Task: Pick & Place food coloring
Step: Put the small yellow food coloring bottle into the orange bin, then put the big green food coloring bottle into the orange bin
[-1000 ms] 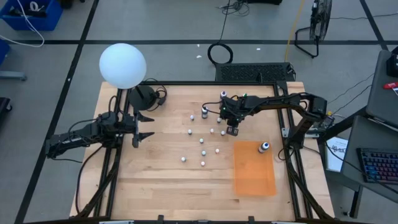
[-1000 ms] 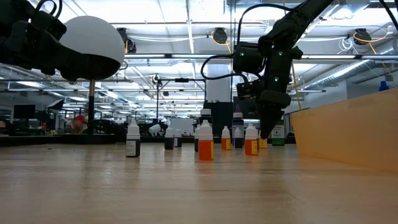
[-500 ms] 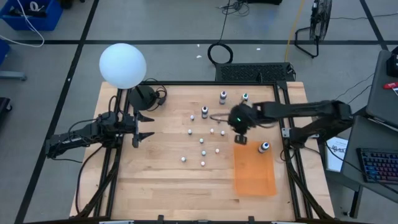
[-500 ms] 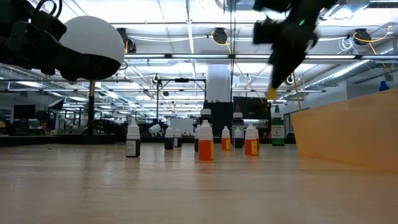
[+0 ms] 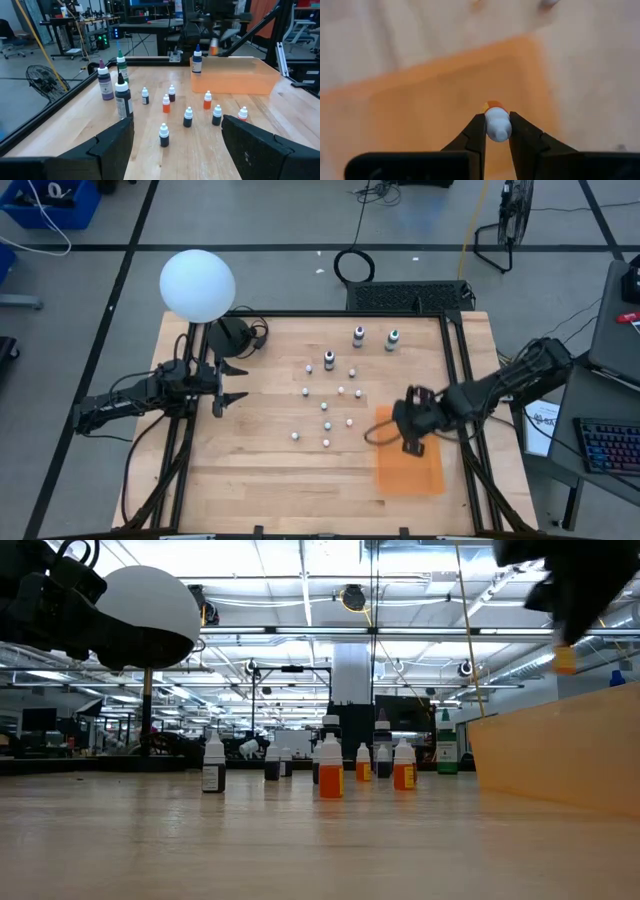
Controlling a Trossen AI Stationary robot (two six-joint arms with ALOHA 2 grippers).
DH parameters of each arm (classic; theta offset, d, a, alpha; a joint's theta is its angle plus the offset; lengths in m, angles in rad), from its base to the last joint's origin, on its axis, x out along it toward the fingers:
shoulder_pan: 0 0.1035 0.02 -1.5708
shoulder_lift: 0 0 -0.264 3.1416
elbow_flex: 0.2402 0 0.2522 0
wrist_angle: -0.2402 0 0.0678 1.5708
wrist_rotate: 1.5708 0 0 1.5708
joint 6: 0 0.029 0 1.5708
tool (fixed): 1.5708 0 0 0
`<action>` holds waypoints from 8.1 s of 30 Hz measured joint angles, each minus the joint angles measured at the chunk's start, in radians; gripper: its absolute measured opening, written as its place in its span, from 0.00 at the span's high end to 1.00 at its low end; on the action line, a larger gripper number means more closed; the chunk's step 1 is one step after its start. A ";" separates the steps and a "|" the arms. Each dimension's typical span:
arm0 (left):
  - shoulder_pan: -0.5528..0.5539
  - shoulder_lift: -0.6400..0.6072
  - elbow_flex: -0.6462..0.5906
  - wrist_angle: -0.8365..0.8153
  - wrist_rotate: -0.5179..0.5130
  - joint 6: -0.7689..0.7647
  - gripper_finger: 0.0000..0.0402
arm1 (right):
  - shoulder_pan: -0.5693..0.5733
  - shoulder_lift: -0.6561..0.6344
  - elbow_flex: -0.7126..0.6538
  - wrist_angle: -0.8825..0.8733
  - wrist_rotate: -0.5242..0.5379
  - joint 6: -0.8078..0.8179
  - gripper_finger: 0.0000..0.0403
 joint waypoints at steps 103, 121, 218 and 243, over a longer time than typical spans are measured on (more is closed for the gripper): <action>0.000 0.000 0.000 0.001 0.000 0.000 0.26 | -1.128 0.099 -0.017 0.390 -0.070 -0.869 0.51; 0.000 0.000 0.000 0.001 0.000 0.000 0.26 | -1.161 0.187 -0.017 0.433 -0.064 -0.933 0.51; 0.000 0.000 0.000 0.001 0.000 0.000 0.26 | -1.226 0.175 -0.151 0.580 -0.094 -0.888 0.51; 0.000 0.000 0.000 0.001 0.000 0.000 0.26 | -1.127 0.076 -0.151 0.563 -0.093 -0.955 0.70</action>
